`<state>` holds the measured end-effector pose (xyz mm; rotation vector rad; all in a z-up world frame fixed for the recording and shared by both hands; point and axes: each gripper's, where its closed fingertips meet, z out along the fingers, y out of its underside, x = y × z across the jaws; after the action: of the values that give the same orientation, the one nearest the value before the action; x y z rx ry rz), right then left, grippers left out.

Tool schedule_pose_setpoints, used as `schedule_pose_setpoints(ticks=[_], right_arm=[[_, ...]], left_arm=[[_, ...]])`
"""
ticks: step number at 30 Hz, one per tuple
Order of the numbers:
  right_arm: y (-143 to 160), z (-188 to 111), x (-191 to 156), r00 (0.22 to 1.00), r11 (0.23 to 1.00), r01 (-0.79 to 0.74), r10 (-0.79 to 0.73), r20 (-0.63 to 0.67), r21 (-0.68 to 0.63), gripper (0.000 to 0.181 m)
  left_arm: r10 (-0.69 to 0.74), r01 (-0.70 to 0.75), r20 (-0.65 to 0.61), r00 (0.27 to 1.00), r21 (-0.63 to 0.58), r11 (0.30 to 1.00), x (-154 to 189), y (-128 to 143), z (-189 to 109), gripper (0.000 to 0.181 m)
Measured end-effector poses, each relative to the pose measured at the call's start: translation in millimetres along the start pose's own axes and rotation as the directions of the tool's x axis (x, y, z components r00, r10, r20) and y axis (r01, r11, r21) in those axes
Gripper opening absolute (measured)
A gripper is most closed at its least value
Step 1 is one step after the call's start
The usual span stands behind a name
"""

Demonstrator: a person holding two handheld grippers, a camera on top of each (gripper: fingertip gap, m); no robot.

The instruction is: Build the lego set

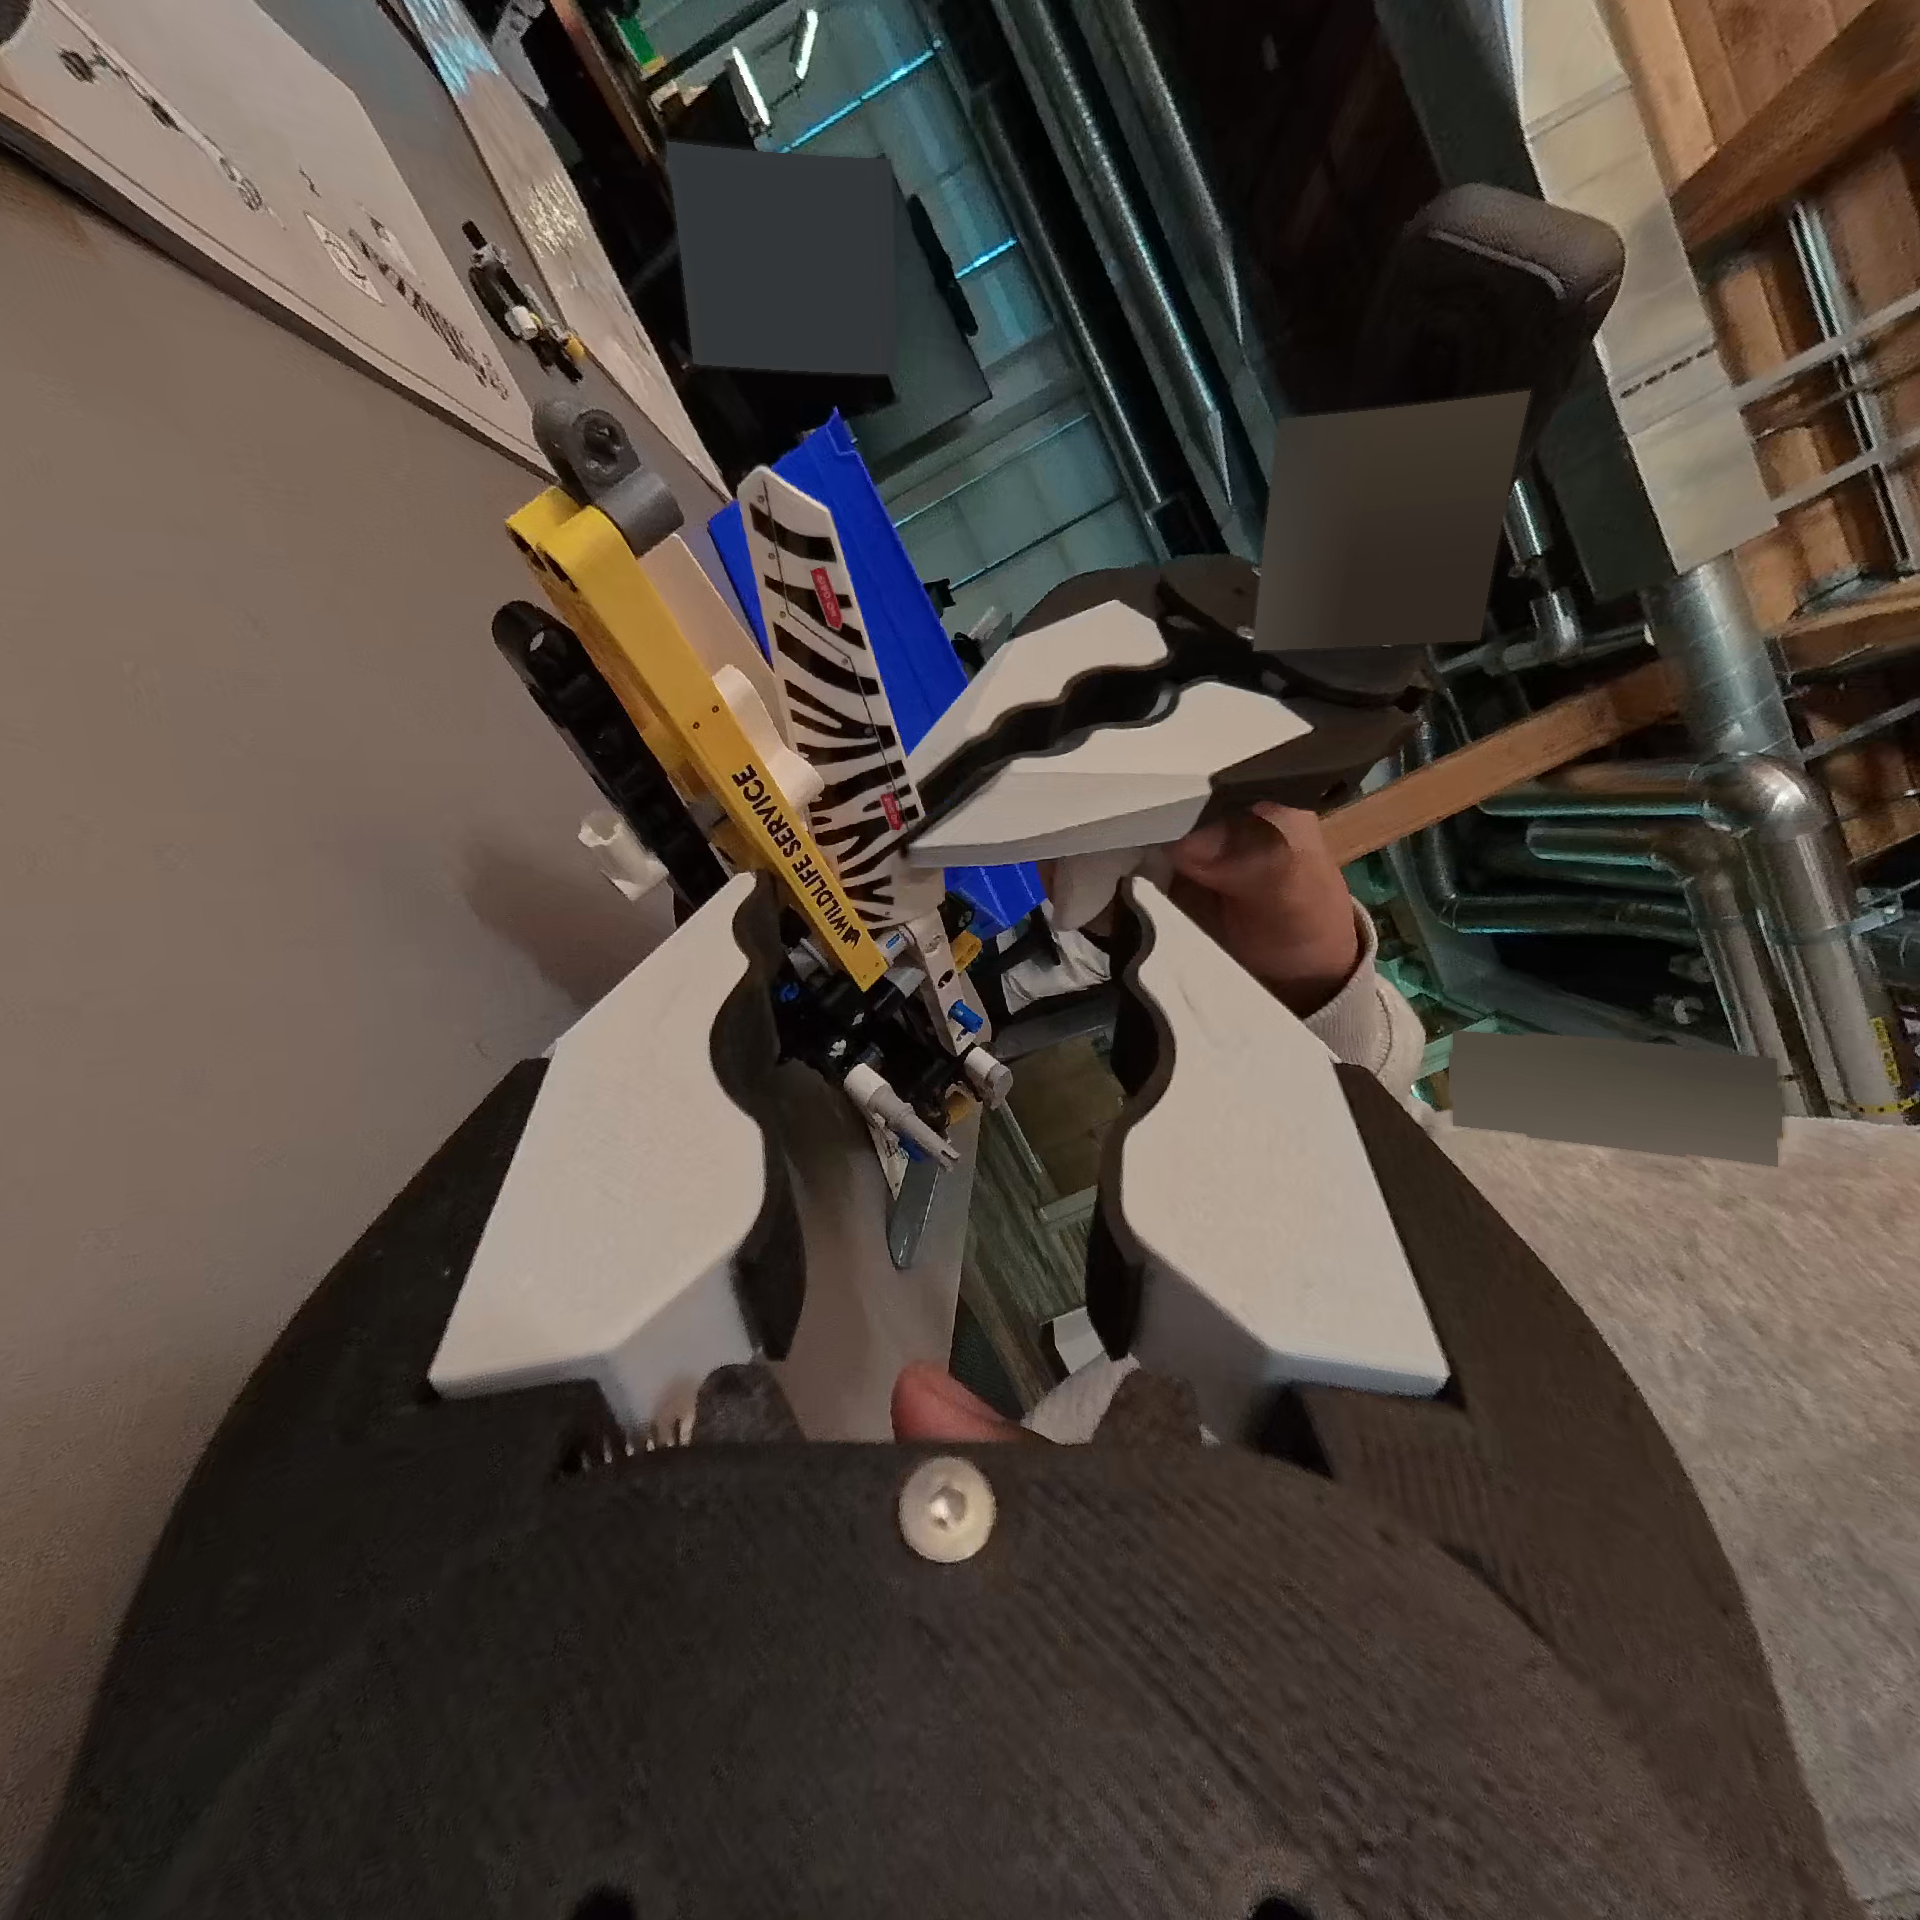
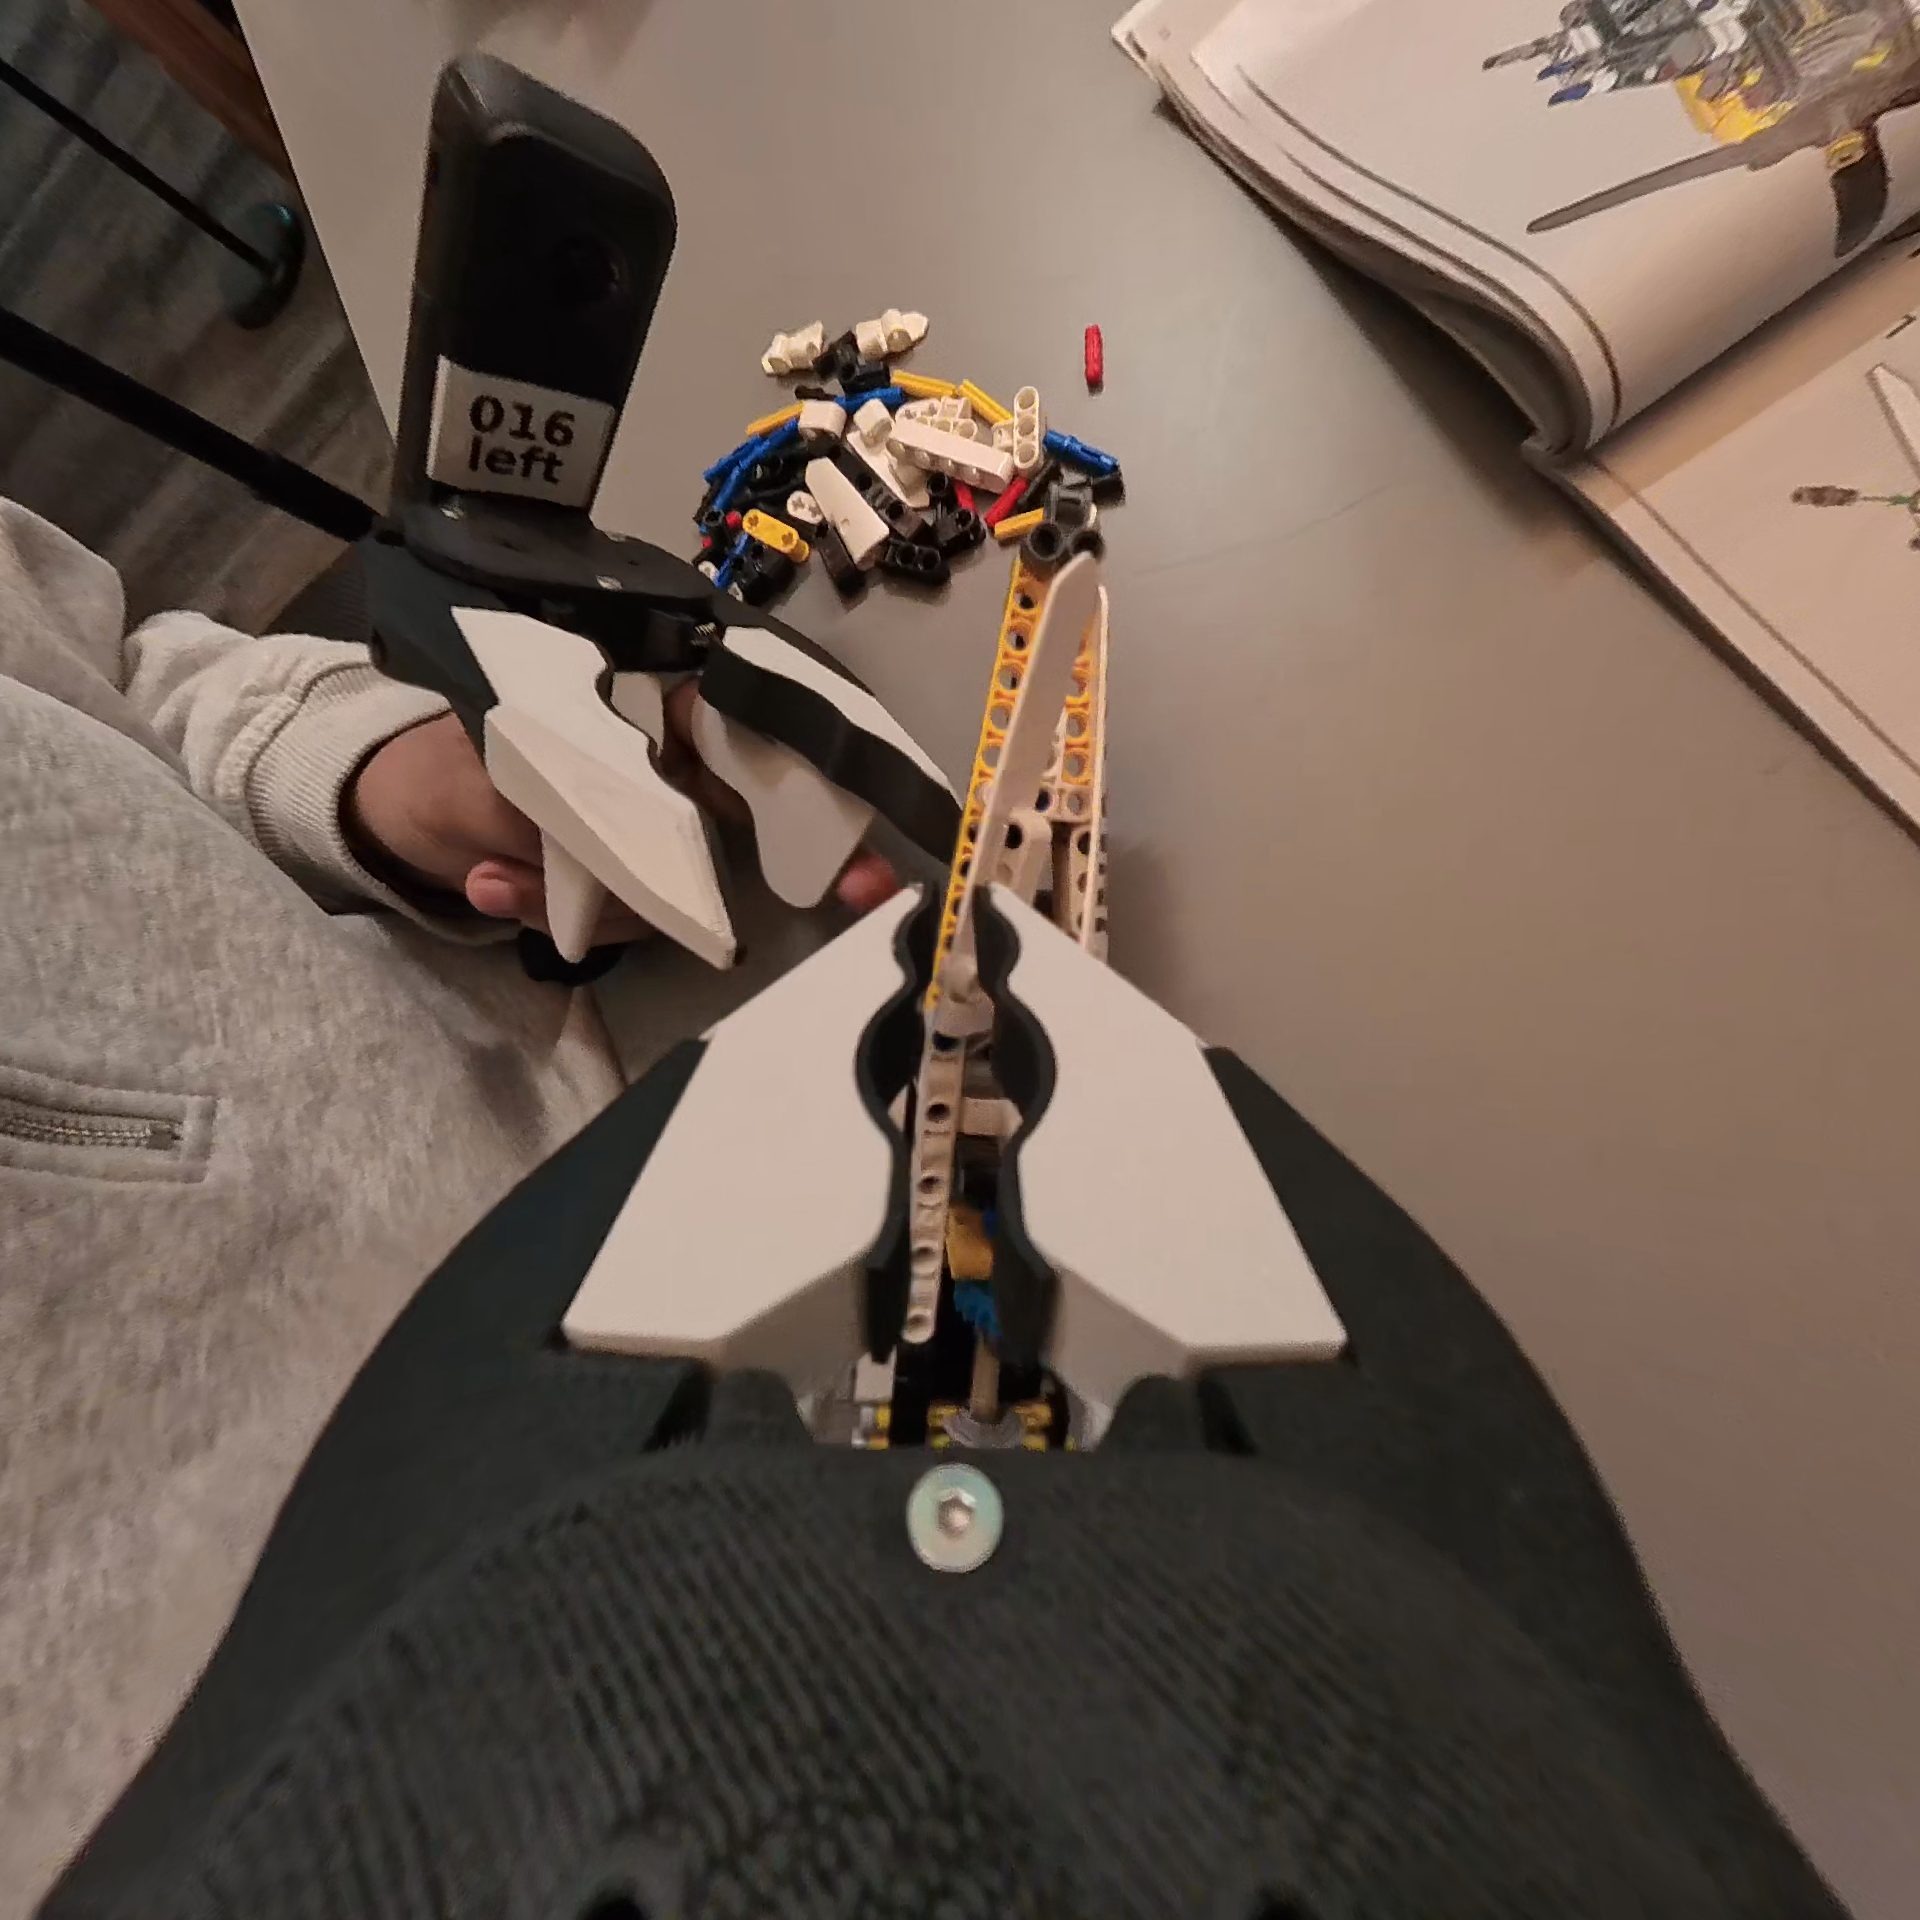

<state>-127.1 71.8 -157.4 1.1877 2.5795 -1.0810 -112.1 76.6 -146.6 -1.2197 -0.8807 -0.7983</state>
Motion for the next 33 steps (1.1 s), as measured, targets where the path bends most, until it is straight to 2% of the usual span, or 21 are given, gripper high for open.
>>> schedule_pose_setpoints(ticks=[8,11,15,20,27,33], right_arm=[[1.0,-2.0,-0.2,0.998,0.999,-0.034,0.035,0.047,-0.033,0.0],[0.3,-4.7,-5.2,0.985,0.995,-0.081,0.088,0.149,-0.053,0.0],[-5.4,-9.9,-9.9,0.929,0.982,-0.159,0.183,0.323,-0.099,0.0],[0.5,-5.9,-6.6,0.888,0.964,-0.156,0.232,0.398,-0.213,0.0],[-0.5,-5.0,-4.9,0.831,0.921,-0.217,0.348,0.434,-0.323,0.0],[-0.3,-4.0,-3.1,0.785,0.895,-0.277,0.421,0.455,-0.35,0.0]], left_arm=[[-0.016,0.016,-0.014,1.0,-0.001,1.0,0.5,-0.5,-0.4,0.063],[-0.019,0.019,-0.02,1.0,-0.001,1.0,1.2,-0.5,-0.5,0.062],[-0.023,0.022,-0.022,1.0,-0.004,1.0,1.1,-0.2,-0.3,0.062],[-0.024,0.024,-0.021,0.999,-0.006,1.0,1.0,0.1,-0.3,0.063],[-0.021,0.021,-0.02,1.0,-0.001,1.0,0.8,-0.7,-0.3,0.063],[-0.02,0.02,-0.021,1.0,0.001,1.0,1.0,-1.1,-0.4,0.066]])
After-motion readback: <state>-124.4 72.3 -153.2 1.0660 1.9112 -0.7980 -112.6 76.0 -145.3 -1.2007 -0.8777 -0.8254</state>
